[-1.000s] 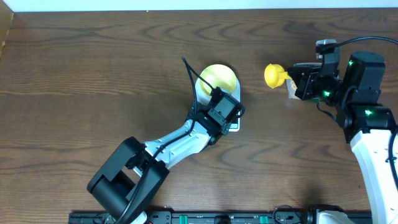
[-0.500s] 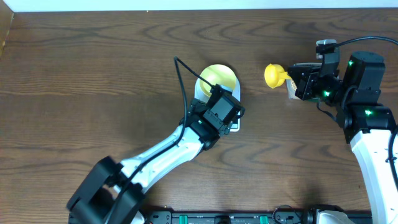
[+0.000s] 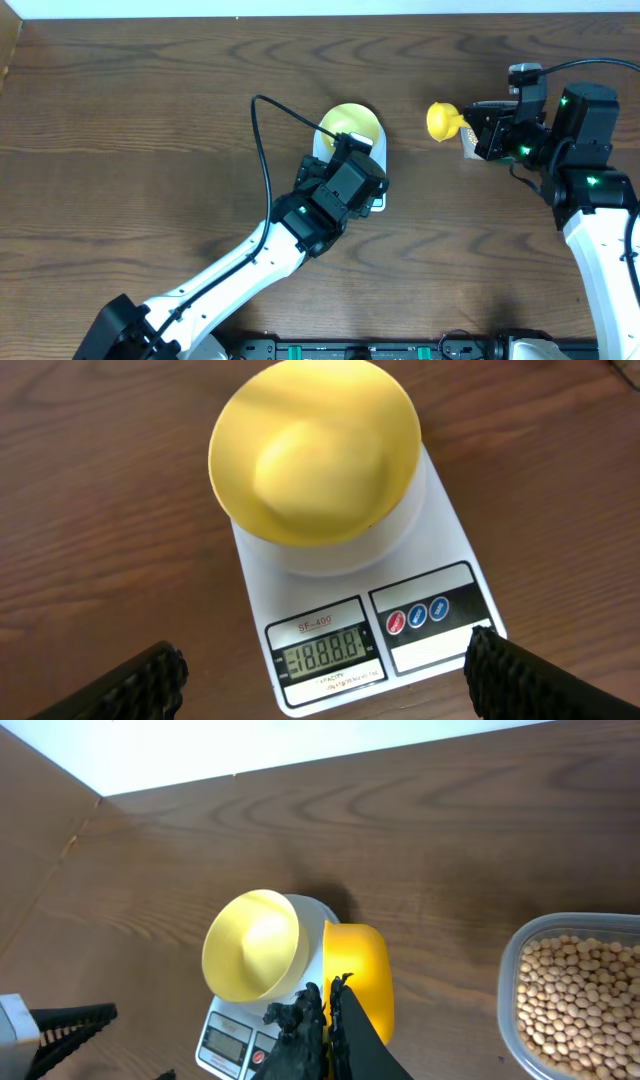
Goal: Scoop item into bowl and weigh 50g on scale
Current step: 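Lift the left gripper off the scale and pull it back left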
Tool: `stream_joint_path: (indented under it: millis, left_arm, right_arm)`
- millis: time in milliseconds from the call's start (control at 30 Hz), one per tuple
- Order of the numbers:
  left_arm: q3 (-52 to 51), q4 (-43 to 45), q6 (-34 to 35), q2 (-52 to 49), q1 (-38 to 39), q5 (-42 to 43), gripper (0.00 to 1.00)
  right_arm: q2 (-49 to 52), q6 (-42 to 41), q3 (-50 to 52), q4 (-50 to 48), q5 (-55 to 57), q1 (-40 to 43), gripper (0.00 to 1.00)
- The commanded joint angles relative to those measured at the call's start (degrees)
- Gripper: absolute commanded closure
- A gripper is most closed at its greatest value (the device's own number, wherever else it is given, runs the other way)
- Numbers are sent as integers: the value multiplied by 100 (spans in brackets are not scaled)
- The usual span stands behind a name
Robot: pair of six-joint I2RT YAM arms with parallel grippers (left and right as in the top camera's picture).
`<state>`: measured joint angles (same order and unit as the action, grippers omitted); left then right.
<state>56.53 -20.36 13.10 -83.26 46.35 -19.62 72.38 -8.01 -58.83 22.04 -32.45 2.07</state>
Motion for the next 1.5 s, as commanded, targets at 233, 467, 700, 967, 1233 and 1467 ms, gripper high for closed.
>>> stream_joint_path:
  millis: [233,467,700,967,1233,1467]
  left_arm:
    - [-85,-35,-35,61,9,-37,9]
    - [-85,-33,-37,61,9,-37,9]
    - [-85,-37,-35,61,9,-37,9]
    - [-85,-37,-37,61,9,-35,9]
    - [-85,-219,-179,66,0,214,9]
    - [-85,-232,-389,122,-9,813,9]
  right_arm:
    - [-11,103,-116,-39,85,9,99]
    - [-9,105,-116,-55,260,9,99]
    - [-9,103,-116,-50,258,9,99]
    - [-9,101,-116,-39,328,9,99]
    - [-9,101,-116,-42,365,9,99]
    - [-9,101,-116,-44,387,9,99]
